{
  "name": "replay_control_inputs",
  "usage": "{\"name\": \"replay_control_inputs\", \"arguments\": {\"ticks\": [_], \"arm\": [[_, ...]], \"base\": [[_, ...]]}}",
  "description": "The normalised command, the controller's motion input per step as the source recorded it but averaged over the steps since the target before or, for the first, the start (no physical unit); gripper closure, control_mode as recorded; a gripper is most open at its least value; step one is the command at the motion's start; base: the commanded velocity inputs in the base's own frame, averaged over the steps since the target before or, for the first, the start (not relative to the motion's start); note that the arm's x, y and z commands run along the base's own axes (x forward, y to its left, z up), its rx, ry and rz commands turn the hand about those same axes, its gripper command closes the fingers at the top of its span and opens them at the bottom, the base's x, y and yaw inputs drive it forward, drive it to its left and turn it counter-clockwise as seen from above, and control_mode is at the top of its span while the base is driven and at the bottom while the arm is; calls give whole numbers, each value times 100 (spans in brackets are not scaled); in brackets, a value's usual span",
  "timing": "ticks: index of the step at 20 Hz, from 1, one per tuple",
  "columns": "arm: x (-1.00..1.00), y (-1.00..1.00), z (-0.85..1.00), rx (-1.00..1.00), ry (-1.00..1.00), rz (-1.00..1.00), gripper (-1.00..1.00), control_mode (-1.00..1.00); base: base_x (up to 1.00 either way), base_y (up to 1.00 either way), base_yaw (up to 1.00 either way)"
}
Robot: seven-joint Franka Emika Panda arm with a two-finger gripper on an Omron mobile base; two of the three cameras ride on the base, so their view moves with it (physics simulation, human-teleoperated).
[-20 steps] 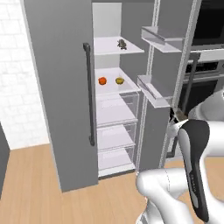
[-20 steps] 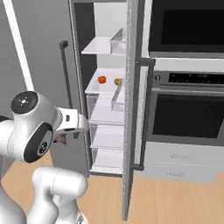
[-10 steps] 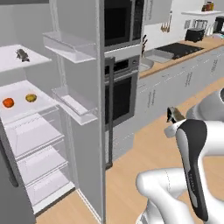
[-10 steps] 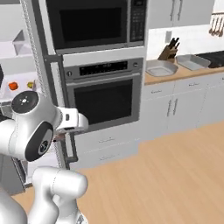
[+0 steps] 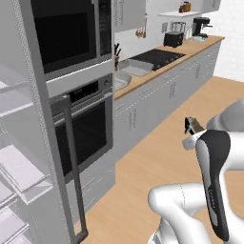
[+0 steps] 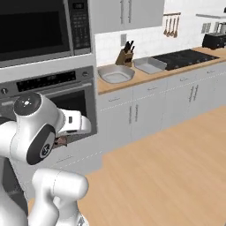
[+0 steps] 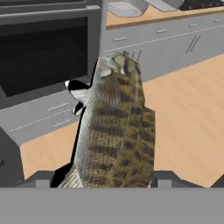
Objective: Place one squash and one fish in each tupperware on the nearby counter, to pack two identical lunches.
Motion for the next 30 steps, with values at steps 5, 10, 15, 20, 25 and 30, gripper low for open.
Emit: {"name": "replay_control_inputs", "arguments": {"ticks": [5,10,15,20,25,30], "arm": [[0,0,0,0,0,0,100,100],[0,0,0,0,0,0,100,100],[0,0,0,0,0,0,100,100],[0,0,0,0,0,0,100,100],[0,0,0,0,0,0,100,100],[0,0,0,0,0,0,100,100]], "base": [[100,14,-6],[100,-51,32],[100,-92,45],[100,-91,46],[100,-93,47],[100,-91,49]]}}
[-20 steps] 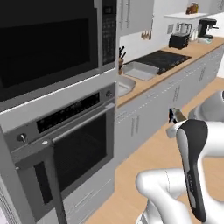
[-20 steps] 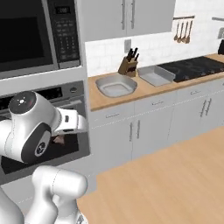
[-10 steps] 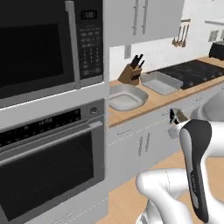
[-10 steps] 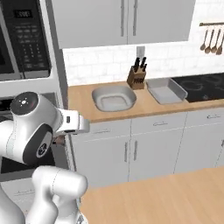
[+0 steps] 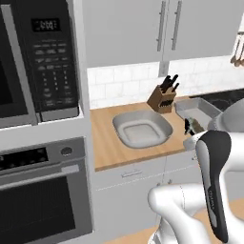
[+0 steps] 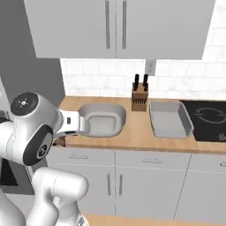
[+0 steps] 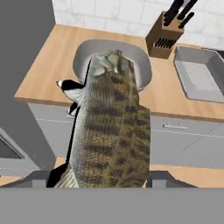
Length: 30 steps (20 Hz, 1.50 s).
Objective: Place one squash and one fish in each tupperware on the nearby counter, to pack two identical lunches.
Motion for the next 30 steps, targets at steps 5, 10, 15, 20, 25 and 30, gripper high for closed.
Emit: {"name": "replay_control_inputs", "arguments": {"ticks": [5,10,15,20,25,30], "arm": [[0,0,0,0,0,0,100,100],[0,0,0,0,0,0,100,100],[0,0,0,0,0,0,100,100],[0,0,0,0,0,0,100,100],[7,0,0,0,1,0,100,-100],[93,26,0,-9,50,7,100,-100]], "base": [[86,-70,43],[26,6,2],[71,28,-12],[1,0,0],[1,0,0],[0,0,0]]}}
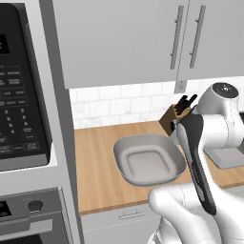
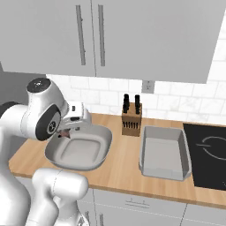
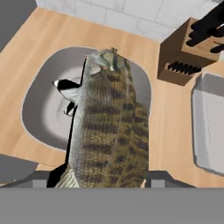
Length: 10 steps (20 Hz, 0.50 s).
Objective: Place one squash and one fish in each tupperware on the nearby counter, to pack two identical lunches.
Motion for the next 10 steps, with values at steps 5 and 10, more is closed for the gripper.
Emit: {"name": "replay_control_inputs", "arguments": {"ticks": [5,10], "arm": [[75,38,-69,-11,27,3,100,-100],[74,41,-100,0,5,1,100,-100]], "base": [[0,0,0],[0,0,0]]}}
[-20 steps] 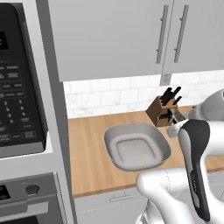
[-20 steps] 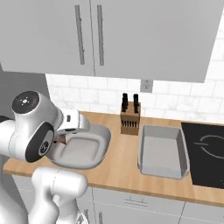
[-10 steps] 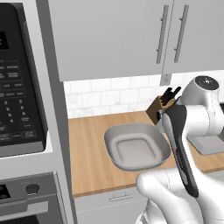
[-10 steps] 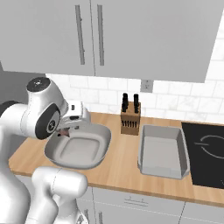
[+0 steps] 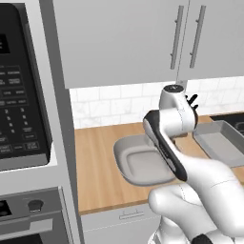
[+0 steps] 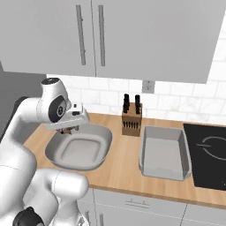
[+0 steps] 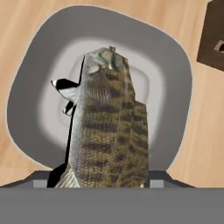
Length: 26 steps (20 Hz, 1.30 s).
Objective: Place one squash and one fish in each tupperware on the nearby counter, to pack two identical lunches.
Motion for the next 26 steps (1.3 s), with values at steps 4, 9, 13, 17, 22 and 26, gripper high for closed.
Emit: {"name": "replay_control_inputs", "arguments": {"ticks": [4,9,13,17,22,26], "arm": [[80,32,-94,0,8,2,100,-100],[34,2,-78,4,-4,0,100,-100],[-2,0,-70,12,-1,2,100,-100],[5,3,-31,10,0,3,100,-100],[30,31,-6,0,0,0,100,-100],[1,21,-34,0,0,0,100,-100]], "base": [[0,0,0],[0,0,0],[0,0,0],[0,0,0],[0,0,0],[0,0,0]]}}
